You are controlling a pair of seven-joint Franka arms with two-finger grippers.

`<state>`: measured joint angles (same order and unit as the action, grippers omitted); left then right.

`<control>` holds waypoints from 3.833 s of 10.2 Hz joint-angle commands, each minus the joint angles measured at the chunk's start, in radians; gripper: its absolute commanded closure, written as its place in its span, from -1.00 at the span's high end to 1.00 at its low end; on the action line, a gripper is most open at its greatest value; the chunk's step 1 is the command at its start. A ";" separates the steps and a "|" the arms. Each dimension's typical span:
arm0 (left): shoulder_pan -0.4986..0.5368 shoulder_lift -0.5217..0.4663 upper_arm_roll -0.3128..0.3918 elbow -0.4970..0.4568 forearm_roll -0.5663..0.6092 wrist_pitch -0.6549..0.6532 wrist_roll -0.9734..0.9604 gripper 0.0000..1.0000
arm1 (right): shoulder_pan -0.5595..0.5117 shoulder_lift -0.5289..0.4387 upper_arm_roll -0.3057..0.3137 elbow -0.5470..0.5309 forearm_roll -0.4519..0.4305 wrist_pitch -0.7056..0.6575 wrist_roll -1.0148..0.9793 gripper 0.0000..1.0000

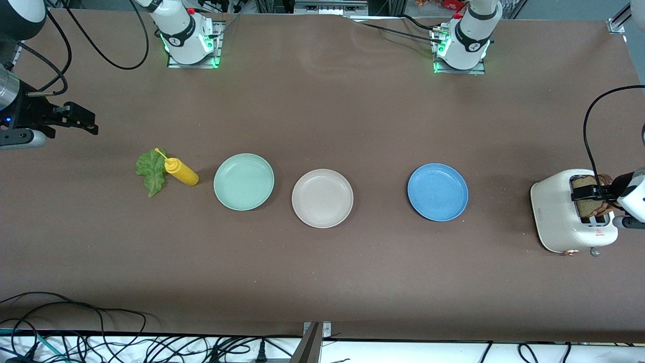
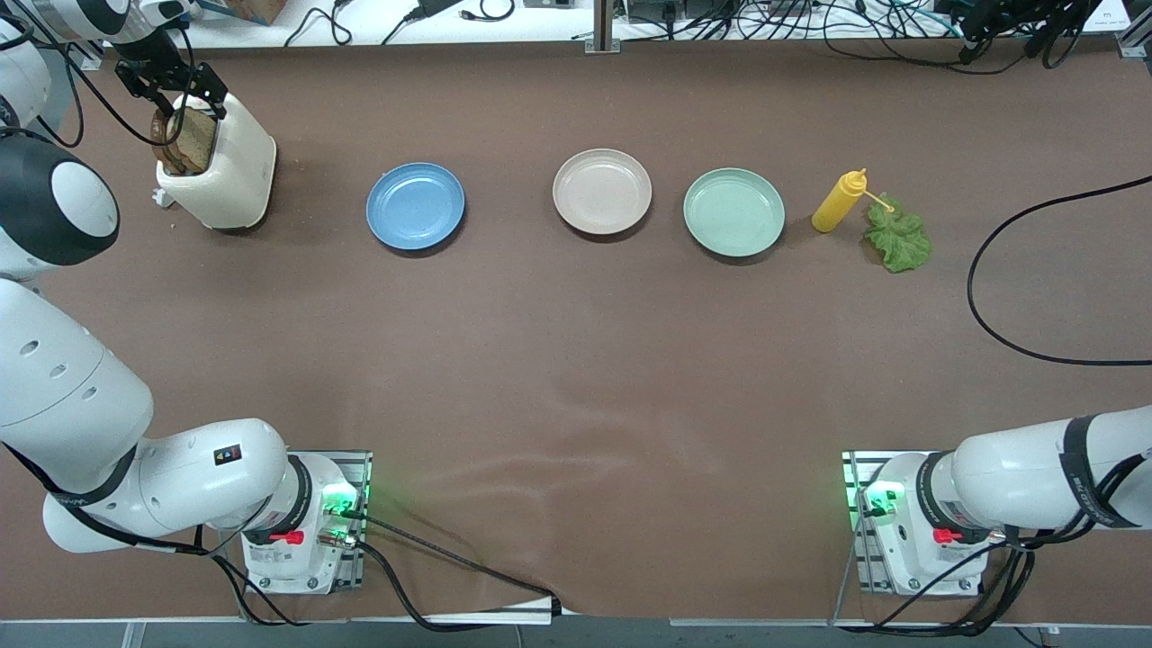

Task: Make sandwich on beige plate with both arms
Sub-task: 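Lower the left gripper and grasp the outer bread slice, then lift the bread slice out of the toaster with the left gripper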

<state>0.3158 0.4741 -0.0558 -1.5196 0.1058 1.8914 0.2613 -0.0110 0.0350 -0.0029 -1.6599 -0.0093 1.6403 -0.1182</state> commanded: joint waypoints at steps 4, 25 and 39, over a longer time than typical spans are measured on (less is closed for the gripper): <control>-0.008 0.015 -0.018 0.006 0.000 0.011 -0.066 1.00 | -0.003 0.011 -0.002 0.023 -0.003 -0.019 -0.006 1.00; 0.031 0.070 -0.007 0.084 0.002 0.005 0.055 1.00 | -0.004 0.011 -0.003 0.023 -0.003 -0.019 -0.008 1.00; 0.003 0.070 -0.016 0.076 0.072 -0.089 0.045 -1.00 | -0.003 0.011 -0.003 0.023 -0.001 -0.020 -0.006 1.00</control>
<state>0.3278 0.5443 -0.0710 -1.4590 0.1471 1.8412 0.2869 -0.0122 0.0371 -0.0054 -1.6599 -0.0093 1.6403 -0.1186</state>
